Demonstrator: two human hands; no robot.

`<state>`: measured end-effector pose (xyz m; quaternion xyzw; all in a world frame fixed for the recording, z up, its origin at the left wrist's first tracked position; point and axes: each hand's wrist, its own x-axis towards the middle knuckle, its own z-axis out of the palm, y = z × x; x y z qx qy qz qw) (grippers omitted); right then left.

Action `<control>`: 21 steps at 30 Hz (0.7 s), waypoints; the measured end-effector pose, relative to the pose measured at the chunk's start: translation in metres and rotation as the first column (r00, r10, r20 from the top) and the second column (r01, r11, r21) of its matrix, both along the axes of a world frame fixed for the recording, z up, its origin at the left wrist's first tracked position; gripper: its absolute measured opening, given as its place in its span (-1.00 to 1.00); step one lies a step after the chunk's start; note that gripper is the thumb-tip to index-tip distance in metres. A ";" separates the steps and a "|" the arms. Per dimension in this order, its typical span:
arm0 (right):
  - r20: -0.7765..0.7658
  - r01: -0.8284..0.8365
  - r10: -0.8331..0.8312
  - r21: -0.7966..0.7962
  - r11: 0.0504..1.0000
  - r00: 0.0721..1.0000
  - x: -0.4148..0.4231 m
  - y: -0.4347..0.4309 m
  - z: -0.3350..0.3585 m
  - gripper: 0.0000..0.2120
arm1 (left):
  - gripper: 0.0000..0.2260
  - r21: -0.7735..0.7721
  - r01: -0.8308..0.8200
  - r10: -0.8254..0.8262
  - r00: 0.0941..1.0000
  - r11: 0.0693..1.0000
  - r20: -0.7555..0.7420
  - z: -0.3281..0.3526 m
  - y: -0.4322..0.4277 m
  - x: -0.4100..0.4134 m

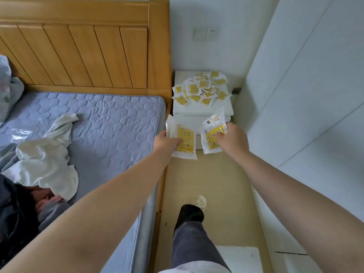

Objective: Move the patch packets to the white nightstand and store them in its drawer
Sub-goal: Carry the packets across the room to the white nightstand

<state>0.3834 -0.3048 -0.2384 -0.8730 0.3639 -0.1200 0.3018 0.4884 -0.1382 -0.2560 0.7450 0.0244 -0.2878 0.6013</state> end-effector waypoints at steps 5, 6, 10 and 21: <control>0.006 0.036 -0.037 0.072 0.997 0.999 0.108 -0.116 -0.016 -0.87 | -0.66 0.041 -0.006 0.007 1.000 0.999 -0.014 -0.007 -0.120 0.113; -0.007 0.045 -0.045 0.086 0.995 0.999 0.127 -0.138 -0.018 -0.88 | -0.67 0.057 -0.009 0.011 0.999 0.998 -0.033 -0.010 -0.142 0.134; -0.081 0.053 -0.044 0.118 0.992 0.996 0.190 -0.217 -0.030 -0.87 | -0.72 0.133 -0.037 0.052 0.992 0.990 -0.111 -0.031 -0.216 0.205; -0.242 0.167 -0.106 0.246 0.955 0.964 0.337 -0.348 -0.095 -0.90 | -0.59 0.223 -0.005 0.047 0.981 0.975 -0.186 -0.109 -0.332 0.359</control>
